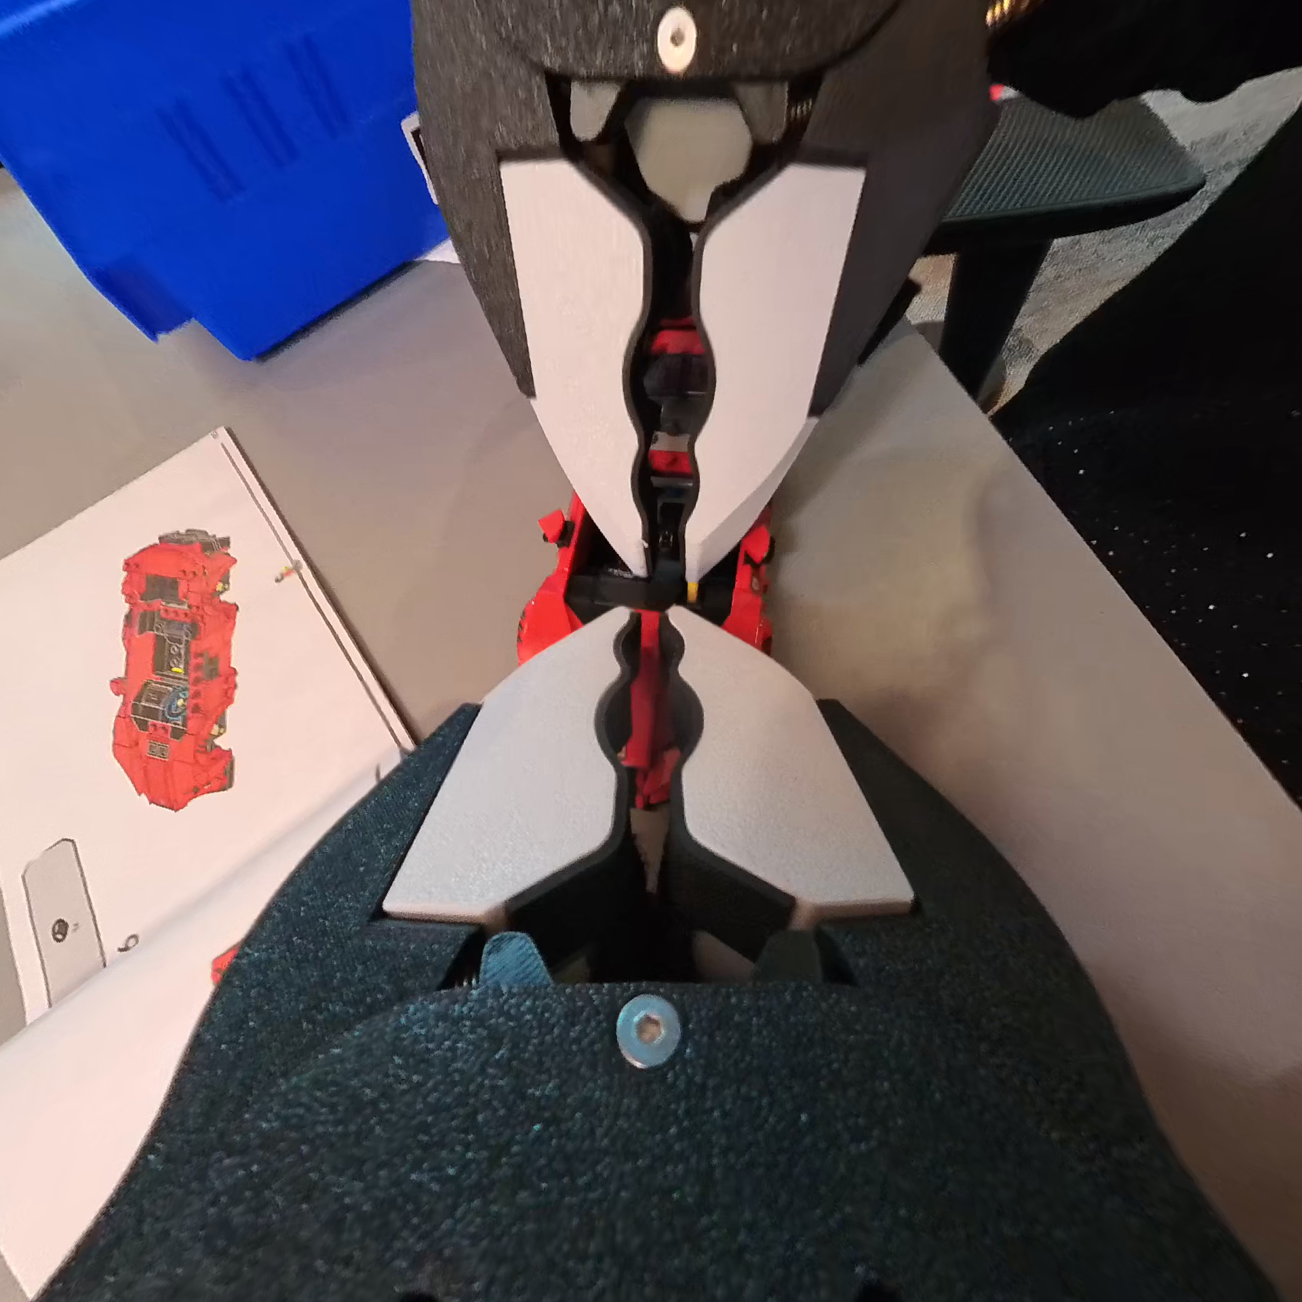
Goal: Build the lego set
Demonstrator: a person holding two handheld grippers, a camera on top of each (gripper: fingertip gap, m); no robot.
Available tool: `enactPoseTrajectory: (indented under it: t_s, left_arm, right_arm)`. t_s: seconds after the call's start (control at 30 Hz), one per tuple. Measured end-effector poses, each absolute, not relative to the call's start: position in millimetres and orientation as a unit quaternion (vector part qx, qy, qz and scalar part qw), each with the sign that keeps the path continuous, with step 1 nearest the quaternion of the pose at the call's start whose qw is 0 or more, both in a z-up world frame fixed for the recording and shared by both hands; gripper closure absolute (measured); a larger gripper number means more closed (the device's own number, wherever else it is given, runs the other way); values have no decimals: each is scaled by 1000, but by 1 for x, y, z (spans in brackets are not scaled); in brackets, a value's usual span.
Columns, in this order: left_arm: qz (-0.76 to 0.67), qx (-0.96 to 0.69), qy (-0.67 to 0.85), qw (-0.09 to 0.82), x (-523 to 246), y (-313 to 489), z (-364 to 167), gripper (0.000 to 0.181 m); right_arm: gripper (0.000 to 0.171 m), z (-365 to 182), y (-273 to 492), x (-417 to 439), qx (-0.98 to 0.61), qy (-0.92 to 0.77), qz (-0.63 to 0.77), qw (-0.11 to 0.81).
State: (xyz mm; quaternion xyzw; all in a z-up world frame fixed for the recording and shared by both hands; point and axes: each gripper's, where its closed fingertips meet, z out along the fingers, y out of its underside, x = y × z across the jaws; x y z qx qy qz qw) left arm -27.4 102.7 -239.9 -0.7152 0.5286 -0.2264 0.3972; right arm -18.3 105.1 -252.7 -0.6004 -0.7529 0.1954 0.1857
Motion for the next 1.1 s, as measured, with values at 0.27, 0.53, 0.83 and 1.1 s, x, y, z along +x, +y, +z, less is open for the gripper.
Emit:
enactPoseTrajectory:
  t_s: [0.27,0.53,0.83,1.1]
  left_arm:
    - [-213,-707,550,391,-16,103,-244,179]
    - [-207,-716,545,385,-19,105,-247,181]
    - [-206,-720,539,386,-20,106,-248,181]
    - [-208,-720,539,385,-21,105,-247,181]
  right_arm:
    - [164,-253,105,-18,-603,-751,196,184]
    - [164,-254,106,-19,-604,-749,198,187]
    - [165,-253,109,-18,-607,-743,207,192]
    - [171,-255,108,-16,-606,-743,213,188]
